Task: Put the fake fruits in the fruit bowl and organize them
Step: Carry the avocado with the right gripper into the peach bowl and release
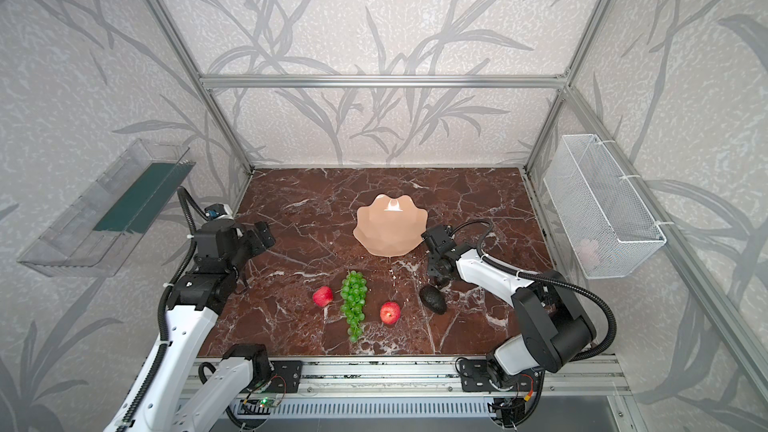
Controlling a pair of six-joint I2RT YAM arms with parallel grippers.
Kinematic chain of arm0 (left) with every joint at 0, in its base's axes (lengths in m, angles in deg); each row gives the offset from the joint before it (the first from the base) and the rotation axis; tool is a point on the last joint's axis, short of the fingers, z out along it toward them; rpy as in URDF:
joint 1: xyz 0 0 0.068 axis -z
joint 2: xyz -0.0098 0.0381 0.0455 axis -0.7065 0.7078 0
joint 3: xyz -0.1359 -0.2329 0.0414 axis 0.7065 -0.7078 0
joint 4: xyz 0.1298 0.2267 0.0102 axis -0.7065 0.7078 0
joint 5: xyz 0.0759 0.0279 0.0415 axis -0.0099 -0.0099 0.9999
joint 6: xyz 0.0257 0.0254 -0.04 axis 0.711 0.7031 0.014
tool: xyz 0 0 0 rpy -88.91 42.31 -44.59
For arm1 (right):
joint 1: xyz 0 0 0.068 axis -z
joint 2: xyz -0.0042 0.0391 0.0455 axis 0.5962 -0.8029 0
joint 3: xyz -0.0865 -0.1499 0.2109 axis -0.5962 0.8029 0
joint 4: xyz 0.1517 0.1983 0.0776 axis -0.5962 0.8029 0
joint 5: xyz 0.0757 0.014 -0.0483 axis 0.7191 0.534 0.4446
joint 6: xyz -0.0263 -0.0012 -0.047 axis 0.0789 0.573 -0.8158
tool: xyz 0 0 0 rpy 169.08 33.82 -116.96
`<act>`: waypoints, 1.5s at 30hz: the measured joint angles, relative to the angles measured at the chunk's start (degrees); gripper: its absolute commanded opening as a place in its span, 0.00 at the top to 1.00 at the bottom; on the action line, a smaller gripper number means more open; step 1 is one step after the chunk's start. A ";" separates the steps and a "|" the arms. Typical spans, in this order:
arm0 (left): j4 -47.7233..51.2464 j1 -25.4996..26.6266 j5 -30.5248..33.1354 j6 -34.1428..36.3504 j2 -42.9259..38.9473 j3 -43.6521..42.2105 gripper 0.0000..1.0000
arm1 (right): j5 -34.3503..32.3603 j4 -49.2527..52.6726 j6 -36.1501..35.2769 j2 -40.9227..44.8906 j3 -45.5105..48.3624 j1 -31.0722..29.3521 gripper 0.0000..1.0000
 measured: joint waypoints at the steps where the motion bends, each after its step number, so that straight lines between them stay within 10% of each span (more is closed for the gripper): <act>1: 0.00 0.00 0.00 0.00 -0.02 0.00 0.05 | -0.59 0.46 -0.66 0.81 -0.04 0.00 0.53; 12: 0.72 -0.02 -0.02 -0.81 -0.02 -0.02 0.05 | -2.03 3.45 -10.32 7.93 -12.96 -0.07 0.54; 31: 1.27 -0.35 -0.57 -1.29 -0.02 -0.04 0.05 | 5.79 1.29 -19.93 -30.60 -46.38 -4.39 0.54; 45: 3.91 -0.37 -1.73 -2.69 -0.04 -0.07 0.06 | 6.71 2.01 -19.45 -38.51 -49.09 -4.39 0.43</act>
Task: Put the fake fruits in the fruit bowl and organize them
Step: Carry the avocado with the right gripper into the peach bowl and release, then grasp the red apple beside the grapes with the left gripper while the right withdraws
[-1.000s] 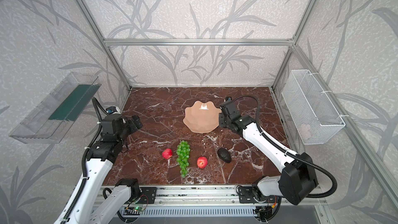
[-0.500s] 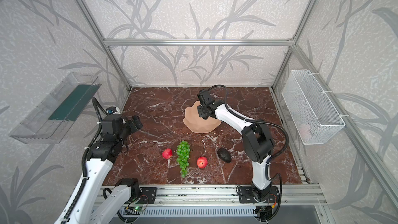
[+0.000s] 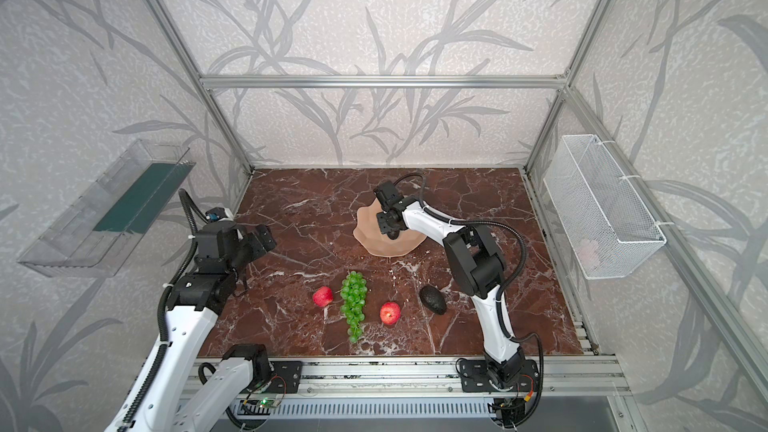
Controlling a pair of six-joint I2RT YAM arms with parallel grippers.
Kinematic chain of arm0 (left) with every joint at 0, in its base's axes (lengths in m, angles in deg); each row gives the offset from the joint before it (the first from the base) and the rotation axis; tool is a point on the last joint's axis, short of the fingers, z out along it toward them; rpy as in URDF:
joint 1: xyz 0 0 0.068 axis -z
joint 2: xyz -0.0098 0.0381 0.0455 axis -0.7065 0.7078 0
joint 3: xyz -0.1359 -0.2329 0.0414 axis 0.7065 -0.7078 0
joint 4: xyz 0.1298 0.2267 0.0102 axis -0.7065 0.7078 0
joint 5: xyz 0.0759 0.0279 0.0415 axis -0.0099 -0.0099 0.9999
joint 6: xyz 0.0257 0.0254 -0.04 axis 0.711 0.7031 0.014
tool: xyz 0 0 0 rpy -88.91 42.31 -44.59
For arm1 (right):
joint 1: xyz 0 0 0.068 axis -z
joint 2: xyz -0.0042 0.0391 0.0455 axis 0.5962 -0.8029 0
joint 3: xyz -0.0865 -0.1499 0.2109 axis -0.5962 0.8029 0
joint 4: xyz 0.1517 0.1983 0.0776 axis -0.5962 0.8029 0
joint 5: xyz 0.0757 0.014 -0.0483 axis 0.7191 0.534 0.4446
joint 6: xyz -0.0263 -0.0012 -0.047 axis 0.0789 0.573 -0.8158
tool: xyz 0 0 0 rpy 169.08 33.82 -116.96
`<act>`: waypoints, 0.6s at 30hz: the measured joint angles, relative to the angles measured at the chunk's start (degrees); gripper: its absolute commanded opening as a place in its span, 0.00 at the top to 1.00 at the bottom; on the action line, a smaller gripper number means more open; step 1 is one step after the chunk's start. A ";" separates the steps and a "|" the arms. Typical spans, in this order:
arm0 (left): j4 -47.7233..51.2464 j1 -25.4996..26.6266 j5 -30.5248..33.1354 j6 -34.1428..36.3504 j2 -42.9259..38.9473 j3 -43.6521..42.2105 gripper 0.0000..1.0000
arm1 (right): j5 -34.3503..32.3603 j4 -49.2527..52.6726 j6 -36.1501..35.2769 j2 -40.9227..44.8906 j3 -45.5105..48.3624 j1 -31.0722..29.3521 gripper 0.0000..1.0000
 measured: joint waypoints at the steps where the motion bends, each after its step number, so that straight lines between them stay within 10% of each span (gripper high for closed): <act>1: 0.92 0.00 -0.31 -0.57 -0.04 0.00 0.06 | 0.02 -0.02 0.09 -0.15 0.00 0.00 0.40; 18: 14.21 3.23 -16.17 -9.33 -1.51 -0.96 0.13 | 0.20 -4.68 0.66 12.00 6.80 0.79 0.09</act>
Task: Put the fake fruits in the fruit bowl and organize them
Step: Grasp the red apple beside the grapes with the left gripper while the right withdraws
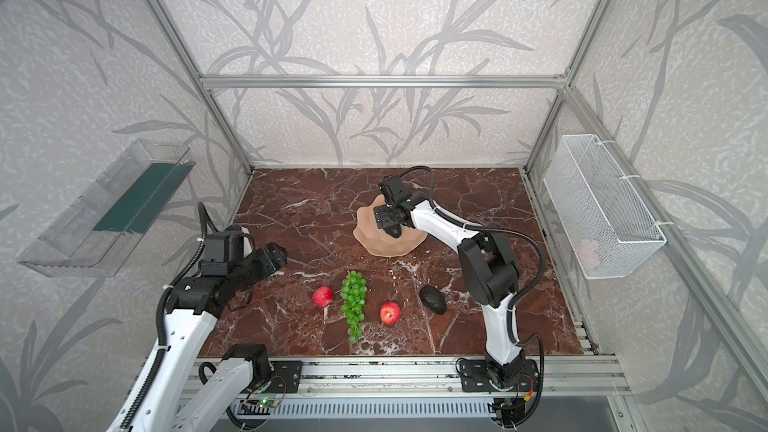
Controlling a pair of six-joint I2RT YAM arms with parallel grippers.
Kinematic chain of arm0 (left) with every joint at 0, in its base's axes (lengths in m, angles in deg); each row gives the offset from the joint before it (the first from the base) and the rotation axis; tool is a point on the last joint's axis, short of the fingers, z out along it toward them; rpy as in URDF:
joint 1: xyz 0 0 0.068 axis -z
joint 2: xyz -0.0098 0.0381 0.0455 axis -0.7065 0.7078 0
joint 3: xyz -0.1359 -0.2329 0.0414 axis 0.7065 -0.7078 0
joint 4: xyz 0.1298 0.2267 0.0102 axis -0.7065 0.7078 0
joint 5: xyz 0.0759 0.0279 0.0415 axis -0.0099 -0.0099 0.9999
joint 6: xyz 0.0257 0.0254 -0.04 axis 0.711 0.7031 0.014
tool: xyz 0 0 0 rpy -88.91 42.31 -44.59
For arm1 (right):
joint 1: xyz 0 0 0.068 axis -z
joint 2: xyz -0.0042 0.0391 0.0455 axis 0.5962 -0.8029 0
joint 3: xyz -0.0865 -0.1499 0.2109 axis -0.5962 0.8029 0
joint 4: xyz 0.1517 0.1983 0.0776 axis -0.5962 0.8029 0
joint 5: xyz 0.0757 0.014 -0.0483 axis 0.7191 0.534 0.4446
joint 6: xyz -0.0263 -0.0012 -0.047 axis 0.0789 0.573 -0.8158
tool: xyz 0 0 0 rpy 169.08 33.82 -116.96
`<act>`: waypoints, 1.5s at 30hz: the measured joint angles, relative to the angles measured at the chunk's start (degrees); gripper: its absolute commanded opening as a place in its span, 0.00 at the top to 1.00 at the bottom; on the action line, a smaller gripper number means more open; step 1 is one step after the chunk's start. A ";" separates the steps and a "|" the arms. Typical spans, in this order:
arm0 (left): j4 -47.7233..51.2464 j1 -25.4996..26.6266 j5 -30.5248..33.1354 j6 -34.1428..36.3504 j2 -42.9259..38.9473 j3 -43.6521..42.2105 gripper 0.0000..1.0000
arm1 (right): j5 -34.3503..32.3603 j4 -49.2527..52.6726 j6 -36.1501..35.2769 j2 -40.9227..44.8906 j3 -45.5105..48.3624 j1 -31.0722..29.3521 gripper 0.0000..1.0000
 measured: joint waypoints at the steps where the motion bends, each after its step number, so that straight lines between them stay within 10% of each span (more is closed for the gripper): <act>1: 0.33 1.49 0.04 -0.79 -0.22 -0.63 0.13 | 0.09 -1.20 -0.09 2.82 1.86 0.13 0.08; 14: -1.51 21.55 3.96 -11.58 6.71 -7.10 0.12 | 0.92 -6.78 -0.28 19.56 18.27 0.70 0.06; 34: -13.70 26.38 5.46 -17.14 18.14 -12.31 0.16 | 2.91 -8.87 0.59 21.81 22.88 2.62 0.05; 45: -16.15 27.23 5.55 -18.25 20.76 -14.23 0.44 | 3.41 -10.05 0.52 24.17 24.81 3.67 0.02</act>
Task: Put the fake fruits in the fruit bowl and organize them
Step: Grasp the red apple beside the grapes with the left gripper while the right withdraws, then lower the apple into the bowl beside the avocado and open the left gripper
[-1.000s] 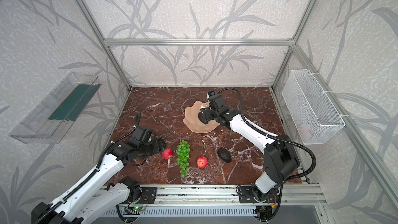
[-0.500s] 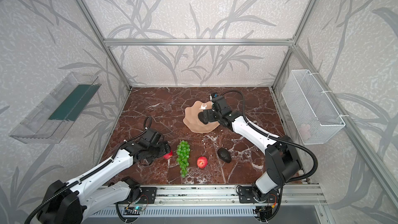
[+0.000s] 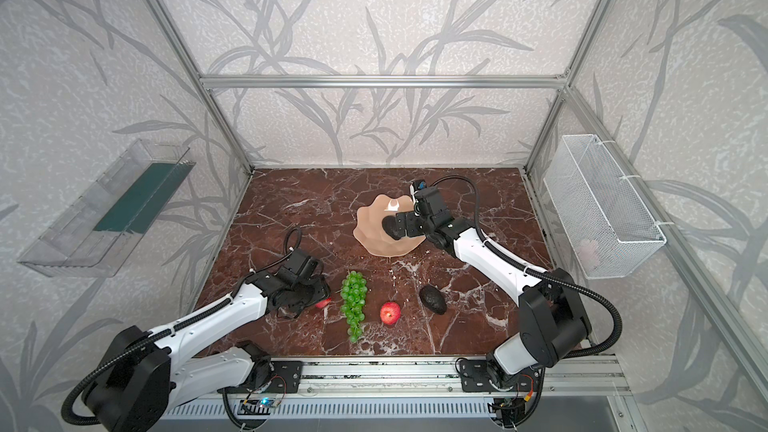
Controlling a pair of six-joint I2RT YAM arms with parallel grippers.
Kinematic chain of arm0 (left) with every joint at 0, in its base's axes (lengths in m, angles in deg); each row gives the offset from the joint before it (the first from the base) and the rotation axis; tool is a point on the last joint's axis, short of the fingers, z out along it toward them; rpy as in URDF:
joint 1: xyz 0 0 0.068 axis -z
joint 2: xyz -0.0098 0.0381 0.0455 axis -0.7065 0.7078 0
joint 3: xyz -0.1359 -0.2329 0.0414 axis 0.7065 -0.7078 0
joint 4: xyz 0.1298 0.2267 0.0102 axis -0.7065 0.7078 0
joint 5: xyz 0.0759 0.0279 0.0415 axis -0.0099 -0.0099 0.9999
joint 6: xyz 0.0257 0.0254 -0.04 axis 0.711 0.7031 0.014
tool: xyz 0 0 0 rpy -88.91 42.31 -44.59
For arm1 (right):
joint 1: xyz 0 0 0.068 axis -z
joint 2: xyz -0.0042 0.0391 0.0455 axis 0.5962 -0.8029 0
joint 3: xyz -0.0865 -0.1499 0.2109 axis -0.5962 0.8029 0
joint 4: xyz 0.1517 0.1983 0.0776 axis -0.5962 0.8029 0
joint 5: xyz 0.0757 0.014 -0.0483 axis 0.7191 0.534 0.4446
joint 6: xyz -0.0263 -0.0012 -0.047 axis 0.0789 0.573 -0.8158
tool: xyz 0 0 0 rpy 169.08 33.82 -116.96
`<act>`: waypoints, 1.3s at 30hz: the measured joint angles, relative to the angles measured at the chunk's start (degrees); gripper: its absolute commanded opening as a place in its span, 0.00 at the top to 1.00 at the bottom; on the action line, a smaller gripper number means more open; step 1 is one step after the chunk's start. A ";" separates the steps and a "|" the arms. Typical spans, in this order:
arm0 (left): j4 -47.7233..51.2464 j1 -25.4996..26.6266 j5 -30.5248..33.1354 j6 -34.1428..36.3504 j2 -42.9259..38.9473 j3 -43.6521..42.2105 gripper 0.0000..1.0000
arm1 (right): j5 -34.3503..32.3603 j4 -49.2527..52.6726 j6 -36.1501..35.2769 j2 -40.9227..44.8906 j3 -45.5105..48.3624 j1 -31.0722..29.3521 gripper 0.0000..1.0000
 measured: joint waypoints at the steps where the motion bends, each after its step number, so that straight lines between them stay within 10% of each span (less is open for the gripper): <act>1: 0.02 0.00 0.00 -0.04 -0.07 0.00 0.44 | 0.04 -0.09 0.00 0.02 0.07 0.02 0.02; 13: 5.77 0.07 4.66 5.22 -3.15 12.68 0.45 | 1.31 -0.94 0.61 1.07 1.31 1.86 0.02; 39: -0.98 5.09 5.97 19.50 44.63 52.00 0.45 | 2.01 7.04 2.49 19.23 15.80 3.98 0.03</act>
